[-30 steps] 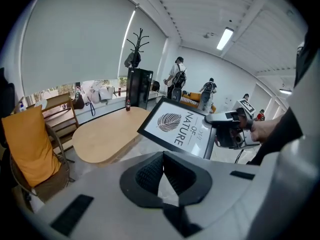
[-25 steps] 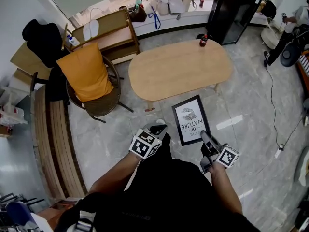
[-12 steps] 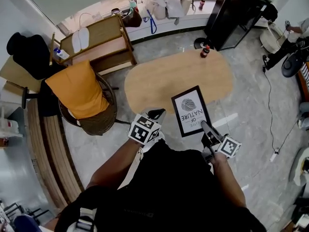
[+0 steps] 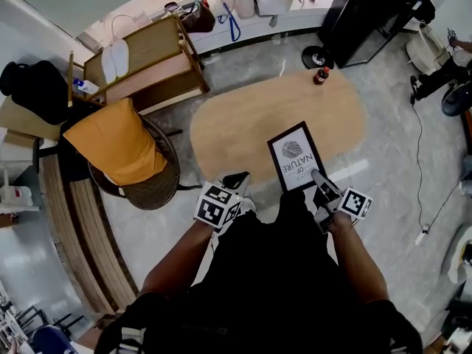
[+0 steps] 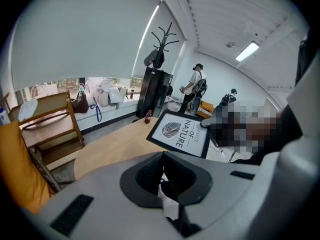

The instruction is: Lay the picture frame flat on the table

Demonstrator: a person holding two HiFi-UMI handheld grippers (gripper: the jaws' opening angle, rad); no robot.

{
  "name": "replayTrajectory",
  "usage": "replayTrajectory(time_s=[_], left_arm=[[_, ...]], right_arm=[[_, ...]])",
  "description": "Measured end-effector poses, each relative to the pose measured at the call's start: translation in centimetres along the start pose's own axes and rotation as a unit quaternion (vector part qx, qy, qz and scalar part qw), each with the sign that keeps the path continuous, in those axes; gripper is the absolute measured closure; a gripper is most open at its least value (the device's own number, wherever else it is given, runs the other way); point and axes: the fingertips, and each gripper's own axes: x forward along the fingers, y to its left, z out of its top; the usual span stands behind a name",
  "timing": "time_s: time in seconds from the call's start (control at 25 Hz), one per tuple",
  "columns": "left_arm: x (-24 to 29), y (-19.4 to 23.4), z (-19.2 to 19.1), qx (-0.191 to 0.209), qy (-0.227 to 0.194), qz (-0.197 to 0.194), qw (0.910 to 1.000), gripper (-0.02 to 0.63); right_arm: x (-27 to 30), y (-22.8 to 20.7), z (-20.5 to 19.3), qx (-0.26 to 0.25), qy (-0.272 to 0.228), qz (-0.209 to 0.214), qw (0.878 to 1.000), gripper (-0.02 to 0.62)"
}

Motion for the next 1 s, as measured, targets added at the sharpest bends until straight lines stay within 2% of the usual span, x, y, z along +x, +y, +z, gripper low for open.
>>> replayTrajectory(time_s=[0.2,0.4,0.56,0.68,0.84,0.96,1.0], left_arm=[[1.9,2.9,1.5,-0.039,0.006,0.045,0.9982,0.600],[3.9,6.7,4.5,-0.101,-0.005,0.108,0.9890,0.600],[6.0,8.0,5.9,-0.144,-0.001,0.147,0.9785,0.600],[8.3,7.7,7.0,-0.150,0.002,0.159,0.9758,0.600],[9.7,6.7,6.5,-0.143,0.037,0.178,0.9728,0.600],[9.8,6.3,4.7,-0.166,0.056,0.197,0.9646,0.600],[9.6,6.2,4.2,-0.177,0.059,0.202,0.9615,0.600]], right_arm=[[6.0,-6.8,3.9,0.020,0.055,-0.034,0.998,0.563],[13.7,-16.1,7.8,0.060,0.095,-0.075,0.991,0.562],[20.5,-21.7,9.9,0.099,0.097,-0.080,0.987,0.561],[25.3,-24.6,11.5,0.134,0.072,-0.067,0.986,0.561],[28.9,-29.0,10.4,0.160,0.074,-0.085,0.981,0.561],[29.5,-31.9,8.4,0.135,0.116,-0.110,0.978,0.561],[29.6,-32.3,7.6,0.120,0.140,-0.109,0.977,0.530]])
